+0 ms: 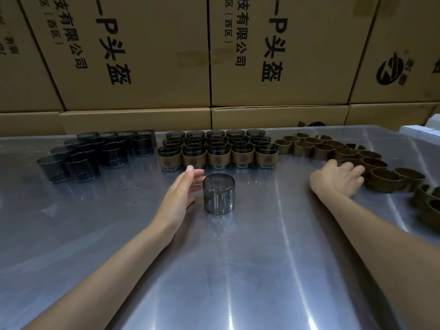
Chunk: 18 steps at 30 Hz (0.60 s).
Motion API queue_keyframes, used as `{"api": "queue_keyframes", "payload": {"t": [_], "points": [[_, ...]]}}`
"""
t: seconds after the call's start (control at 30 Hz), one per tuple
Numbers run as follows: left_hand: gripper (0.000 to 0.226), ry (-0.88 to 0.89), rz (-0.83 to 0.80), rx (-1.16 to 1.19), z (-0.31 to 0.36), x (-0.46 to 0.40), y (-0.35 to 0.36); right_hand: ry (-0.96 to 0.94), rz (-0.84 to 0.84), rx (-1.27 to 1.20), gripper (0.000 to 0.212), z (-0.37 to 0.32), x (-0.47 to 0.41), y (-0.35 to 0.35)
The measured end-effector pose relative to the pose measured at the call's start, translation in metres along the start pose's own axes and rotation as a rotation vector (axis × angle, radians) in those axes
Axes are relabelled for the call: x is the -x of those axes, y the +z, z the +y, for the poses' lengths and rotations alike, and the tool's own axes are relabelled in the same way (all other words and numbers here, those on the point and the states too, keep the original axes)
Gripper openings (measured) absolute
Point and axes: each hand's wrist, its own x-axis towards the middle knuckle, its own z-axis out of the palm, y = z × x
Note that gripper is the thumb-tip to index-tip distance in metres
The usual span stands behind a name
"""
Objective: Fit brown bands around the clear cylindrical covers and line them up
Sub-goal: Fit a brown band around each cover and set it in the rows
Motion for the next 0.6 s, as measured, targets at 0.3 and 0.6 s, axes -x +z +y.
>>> {"api": "queue_keyframes", "payload": {"t": [0.3, 0.6], "points": [[0.034, 0.01, 0.008, 0.023, 0.003, 0.002, 0.002, -0.498, 0.164, -0.384, 0.028, -0.018, 0.06, -0.015], [0.022, 0.403, 0.053, -0.125, 0.013, 0.018, 0.0, -0.922, 0.439, -0.767, 0.029, -0.071, 0.163, -0.043]]}}
